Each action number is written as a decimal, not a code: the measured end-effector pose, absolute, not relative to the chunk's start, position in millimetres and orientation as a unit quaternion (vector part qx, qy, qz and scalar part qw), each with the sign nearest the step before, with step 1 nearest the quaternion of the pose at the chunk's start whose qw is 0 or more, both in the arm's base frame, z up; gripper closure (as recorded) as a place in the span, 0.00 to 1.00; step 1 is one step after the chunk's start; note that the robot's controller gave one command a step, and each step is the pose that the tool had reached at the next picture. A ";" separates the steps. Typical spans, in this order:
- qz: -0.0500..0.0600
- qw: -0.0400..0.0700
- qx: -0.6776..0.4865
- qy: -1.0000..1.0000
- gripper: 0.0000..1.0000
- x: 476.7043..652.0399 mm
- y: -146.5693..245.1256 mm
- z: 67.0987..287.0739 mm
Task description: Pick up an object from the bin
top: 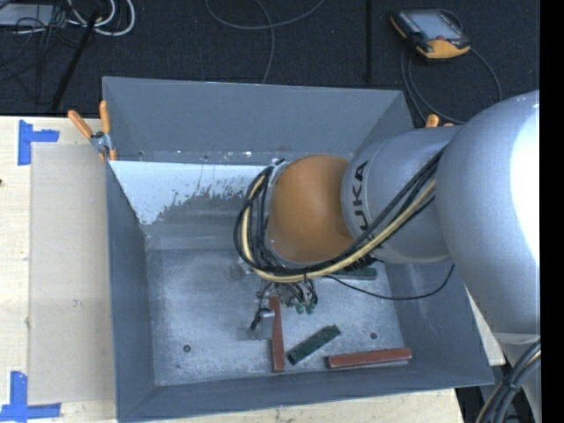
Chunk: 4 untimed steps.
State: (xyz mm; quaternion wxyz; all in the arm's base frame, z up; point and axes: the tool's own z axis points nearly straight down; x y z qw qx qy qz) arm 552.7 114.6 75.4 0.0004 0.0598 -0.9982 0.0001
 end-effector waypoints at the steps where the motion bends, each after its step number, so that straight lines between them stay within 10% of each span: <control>1: 0.000 0.003 0.115 -0.993 0.00 531.6 107.2 85.7; 4: 0.002 0.001 0.248 -0.969 0.00 526.0 53.2 88.6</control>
Offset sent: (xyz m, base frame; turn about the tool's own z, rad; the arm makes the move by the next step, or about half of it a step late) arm -0.0097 -0.0618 0.0174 -0.2079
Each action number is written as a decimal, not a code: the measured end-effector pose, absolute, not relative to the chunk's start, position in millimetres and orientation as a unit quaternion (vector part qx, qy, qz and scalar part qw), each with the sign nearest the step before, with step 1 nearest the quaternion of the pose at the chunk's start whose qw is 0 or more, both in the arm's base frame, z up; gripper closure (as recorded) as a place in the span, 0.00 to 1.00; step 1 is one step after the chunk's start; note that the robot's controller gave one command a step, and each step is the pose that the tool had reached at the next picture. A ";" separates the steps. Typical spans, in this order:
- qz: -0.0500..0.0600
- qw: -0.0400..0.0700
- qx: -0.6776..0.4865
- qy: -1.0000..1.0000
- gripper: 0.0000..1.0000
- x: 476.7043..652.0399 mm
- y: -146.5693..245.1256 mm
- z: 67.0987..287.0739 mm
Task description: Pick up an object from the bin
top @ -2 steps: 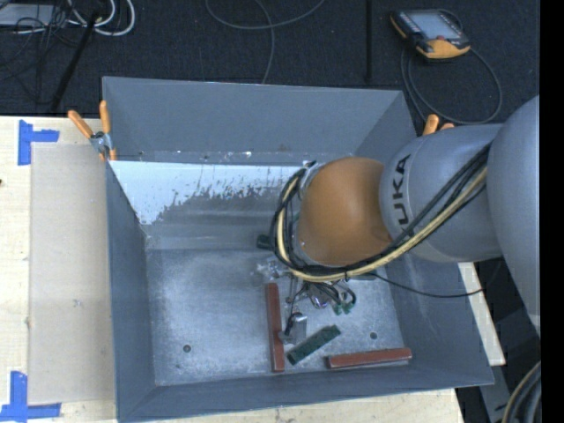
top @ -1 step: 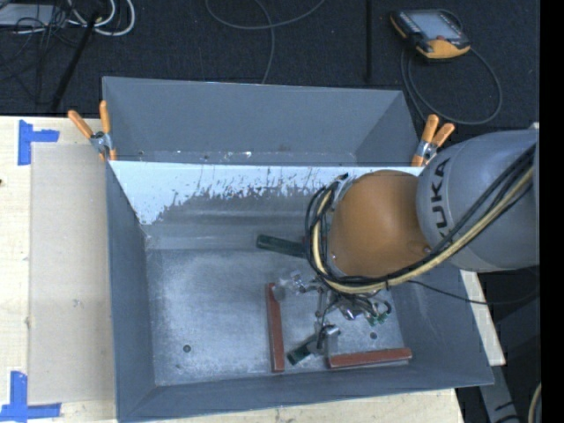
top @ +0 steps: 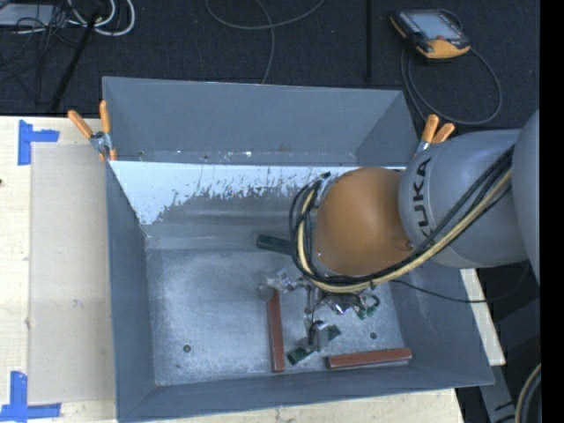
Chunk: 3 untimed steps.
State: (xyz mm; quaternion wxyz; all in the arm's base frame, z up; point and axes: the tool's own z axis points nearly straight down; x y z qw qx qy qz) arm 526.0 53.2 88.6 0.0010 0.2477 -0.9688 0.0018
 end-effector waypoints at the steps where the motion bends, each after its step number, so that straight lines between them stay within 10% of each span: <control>1: -0.001 -0.002 0.304 -0.953 0.00 534.5 86.0 75.0; 2: -0.001 0.000 0.353 -0.936 1.00 584.6 84.3 69.8; 3: -0.001 0.000 0.353 -0.936 1.00 584.6 84.1 69.7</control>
Offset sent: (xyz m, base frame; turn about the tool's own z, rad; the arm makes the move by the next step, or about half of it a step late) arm 0.0586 0.0306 -0.0181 -0.2253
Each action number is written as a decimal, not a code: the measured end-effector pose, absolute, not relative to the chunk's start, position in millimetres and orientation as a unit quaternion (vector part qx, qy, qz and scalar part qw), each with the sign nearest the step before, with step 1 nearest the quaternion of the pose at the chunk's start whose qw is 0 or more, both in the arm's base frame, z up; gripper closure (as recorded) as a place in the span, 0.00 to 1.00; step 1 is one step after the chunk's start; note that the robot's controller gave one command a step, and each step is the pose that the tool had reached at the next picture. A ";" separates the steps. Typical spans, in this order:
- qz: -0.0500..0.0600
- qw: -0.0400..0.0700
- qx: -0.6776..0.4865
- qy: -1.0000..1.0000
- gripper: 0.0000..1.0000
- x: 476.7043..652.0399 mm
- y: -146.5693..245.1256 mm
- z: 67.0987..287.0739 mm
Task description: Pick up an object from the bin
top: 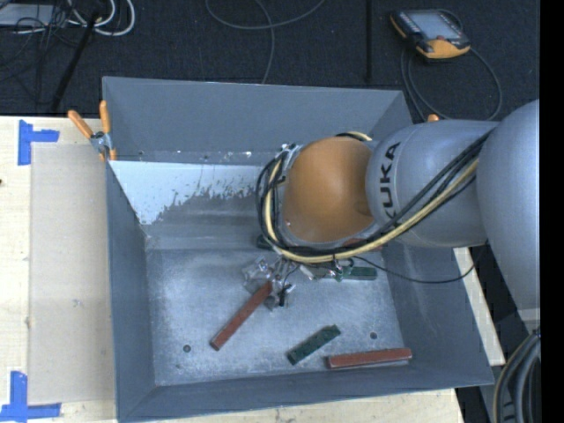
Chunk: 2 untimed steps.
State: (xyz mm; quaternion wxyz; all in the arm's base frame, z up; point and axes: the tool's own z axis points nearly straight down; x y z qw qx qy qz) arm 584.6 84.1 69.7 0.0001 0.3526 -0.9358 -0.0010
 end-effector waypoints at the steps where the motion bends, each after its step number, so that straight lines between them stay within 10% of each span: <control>1: -0.002 0.003 0.398 -0.917 1.00 585.7 83.1 88.3; 2: 0.000 -0.003 0.457 -0.890 1.00 600.1 112.0 99.9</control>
Offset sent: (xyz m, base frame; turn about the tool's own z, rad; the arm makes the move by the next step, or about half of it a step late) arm 0.0266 0.0774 0.0126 0.0093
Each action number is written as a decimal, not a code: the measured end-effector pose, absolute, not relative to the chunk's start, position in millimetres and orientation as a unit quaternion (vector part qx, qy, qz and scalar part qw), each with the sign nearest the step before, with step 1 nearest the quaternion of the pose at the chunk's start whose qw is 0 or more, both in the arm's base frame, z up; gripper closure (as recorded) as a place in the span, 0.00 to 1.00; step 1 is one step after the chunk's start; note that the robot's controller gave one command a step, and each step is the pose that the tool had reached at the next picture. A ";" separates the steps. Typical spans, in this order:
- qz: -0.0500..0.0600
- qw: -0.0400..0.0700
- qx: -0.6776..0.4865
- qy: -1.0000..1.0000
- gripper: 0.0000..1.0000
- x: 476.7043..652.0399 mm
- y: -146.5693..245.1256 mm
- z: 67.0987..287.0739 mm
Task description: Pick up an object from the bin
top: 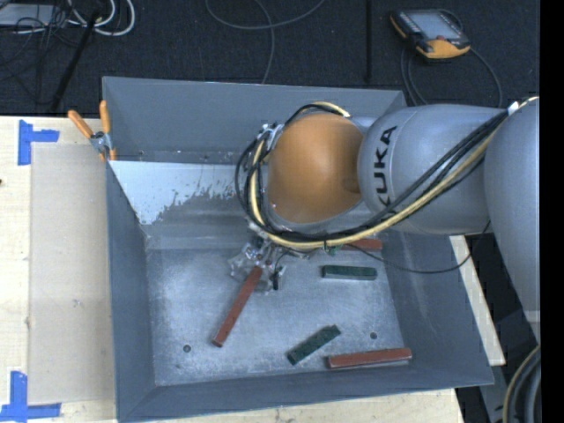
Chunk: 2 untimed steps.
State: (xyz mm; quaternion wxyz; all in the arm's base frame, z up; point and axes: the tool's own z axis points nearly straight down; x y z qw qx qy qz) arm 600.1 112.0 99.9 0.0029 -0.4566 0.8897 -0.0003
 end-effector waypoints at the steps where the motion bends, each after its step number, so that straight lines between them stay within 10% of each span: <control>1: 0.002 -0.002 -0.350 0.937 1.00 590.2 118.2 143.1; 2: 0.000 0.003 -0.385 0.923 1.00 588.8 122.0 172.5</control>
Offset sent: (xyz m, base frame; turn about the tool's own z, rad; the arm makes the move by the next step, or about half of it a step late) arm -0.0235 0.0185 0.0332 0.1817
